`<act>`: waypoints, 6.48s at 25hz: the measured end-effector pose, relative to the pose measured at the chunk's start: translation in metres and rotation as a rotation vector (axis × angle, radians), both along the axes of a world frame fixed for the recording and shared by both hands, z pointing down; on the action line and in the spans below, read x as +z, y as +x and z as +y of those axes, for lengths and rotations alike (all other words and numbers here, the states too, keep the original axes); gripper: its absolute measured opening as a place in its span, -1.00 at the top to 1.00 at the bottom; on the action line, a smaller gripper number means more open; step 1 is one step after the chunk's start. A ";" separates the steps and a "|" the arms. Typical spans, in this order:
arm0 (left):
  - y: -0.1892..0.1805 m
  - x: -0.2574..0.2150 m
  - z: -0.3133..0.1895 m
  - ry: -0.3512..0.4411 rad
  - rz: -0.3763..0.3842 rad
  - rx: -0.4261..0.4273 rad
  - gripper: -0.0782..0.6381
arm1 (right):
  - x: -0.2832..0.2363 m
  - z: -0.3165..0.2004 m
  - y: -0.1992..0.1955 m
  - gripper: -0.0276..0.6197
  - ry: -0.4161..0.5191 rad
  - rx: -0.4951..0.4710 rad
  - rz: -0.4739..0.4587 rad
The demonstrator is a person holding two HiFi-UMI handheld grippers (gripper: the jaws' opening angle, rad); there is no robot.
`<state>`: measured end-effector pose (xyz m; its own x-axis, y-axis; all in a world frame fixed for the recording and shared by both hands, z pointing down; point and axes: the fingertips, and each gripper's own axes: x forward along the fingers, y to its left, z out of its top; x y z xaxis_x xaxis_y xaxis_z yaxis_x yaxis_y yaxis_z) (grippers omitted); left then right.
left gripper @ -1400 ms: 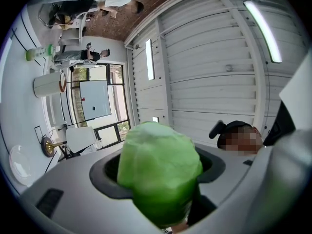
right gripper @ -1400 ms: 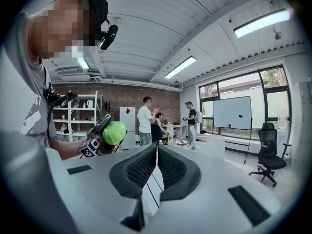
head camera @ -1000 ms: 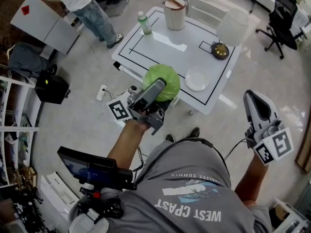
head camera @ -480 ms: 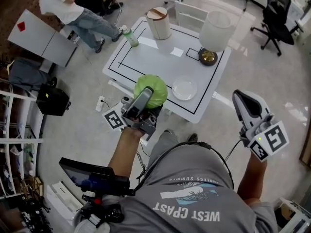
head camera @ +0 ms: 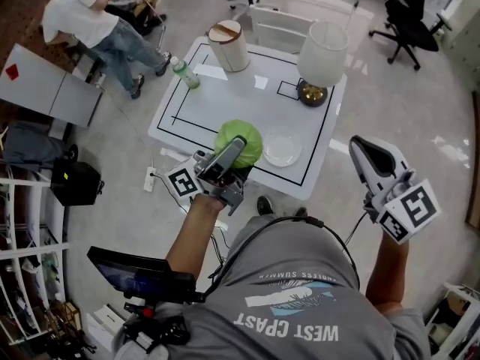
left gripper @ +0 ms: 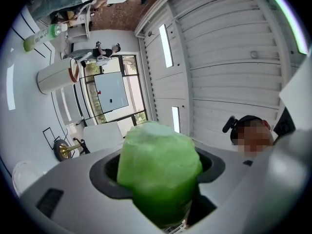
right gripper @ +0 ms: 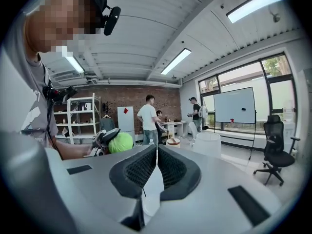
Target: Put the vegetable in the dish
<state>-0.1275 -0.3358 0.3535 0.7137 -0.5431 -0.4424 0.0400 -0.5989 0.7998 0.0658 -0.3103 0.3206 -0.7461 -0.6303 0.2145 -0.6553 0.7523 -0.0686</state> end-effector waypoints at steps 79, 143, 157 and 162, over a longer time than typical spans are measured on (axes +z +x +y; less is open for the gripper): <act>0.078 0.371 -0.073 -0.240 -1.041 0.563 -0.40 | 0.166 -0.083 -0.037 0.89 -0.396 -0.050 0.144; 0.049 0.267 -0.088 0.493 -1.455 0.083 -0.84 | 0.163 -0.075 -0.083 0.89 -0.389 -0.069 0.069; -0.045 0.038 -0.073 0.460 -0.930 -0.345 0.41 | 0.064 -0.071 -0.109 0.90 -0.089 -0.129 -0.103; -0.072 0.020 -0.063 0.455 -0.919 -0.420 0.41 | 0.047 -0.062 -0.118 0.90 -0.043 -0.153 -0.109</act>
<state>-0.1992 -0.3993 0.3736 0.6700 -0.7400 -0.0585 -0.7309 -0.6714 0.1220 -0.0525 -0.3726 0.3673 -0.8527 -0.4999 0.1516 -0.5206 0.8373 -0.1669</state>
